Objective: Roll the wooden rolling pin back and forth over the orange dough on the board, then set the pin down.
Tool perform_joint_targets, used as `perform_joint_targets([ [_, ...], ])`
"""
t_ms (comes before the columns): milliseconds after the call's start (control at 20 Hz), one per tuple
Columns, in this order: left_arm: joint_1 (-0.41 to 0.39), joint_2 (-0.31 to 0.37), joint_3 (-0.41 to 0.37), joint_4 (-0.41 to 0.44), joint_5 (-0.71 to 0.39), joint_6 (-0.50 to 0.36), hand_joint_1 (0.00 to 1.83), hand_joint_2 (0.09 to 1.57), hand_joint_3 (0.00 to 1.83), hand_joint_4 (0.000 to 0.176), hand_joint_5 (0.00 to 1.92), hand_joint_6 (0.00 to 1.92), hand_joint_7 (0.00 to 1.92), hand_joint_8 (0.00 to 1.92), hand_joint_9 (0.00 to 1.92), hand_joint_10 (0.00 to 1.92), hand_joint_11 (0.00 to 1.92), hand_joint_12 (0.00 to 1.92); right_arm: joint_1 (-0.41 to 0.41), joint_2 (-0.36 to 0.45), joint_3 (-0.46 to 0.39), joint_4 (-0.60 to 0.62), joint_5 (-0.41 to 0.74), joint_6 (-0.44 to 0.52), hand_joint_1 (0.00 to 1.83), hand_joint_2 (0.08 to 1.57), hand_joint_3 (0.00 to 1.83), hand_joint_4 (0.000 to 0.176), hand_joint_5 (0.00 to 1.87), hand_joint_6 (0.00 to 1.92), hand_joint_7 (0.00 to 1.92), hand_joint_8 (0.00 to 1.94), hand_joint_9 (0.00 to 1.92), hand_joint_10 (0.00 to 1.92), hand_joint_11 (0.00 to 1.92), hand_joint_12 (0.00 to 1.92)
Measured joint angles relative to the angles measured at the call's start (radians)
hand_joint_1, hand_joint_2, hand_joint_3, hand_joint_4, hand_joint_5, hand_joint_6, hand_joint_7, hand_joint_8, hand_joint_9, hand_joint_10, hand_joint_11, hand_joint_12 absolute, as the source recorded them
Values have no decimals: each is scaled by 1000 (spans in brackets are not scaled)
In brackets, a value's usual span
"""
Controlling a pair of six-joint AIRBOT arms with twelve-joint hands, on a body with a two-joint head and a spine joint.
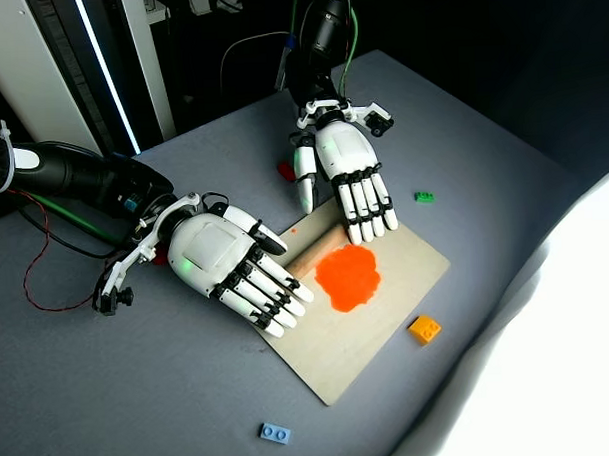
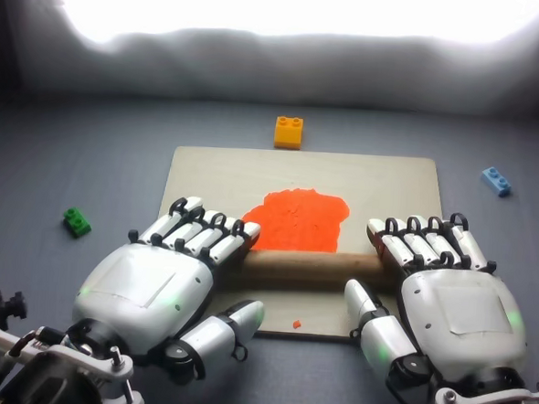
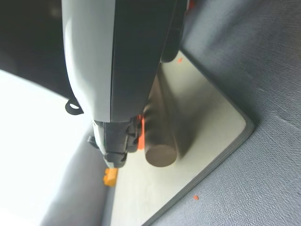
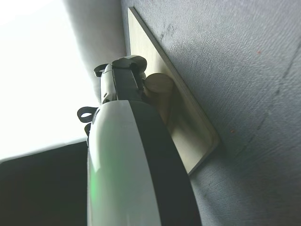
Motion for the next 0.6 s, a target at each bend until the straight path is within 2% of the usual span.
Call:
perform_joint_targets([
  [300, 9, 0, 0, 5, -6, -5, 0, 1510, 0, 0, 205, 3, 224, 1, 157, 4, 0, 102, 14, -3, 0, 18, 0, -6, 0, 1571, 21, 0, 380, 6, 415, 3, 352, 6, 0, 730],
  [600, 9, 0, -10, 7, -9, -8, 0, 1509, 0, 0, 201, 0, 223, 0, 156, 2, 0, 96, 28, -5, 6, 32, -5, -10, 0, 1571, 14, 0, 363, 1, 402, 1, 337, 1, 0, 694],
])
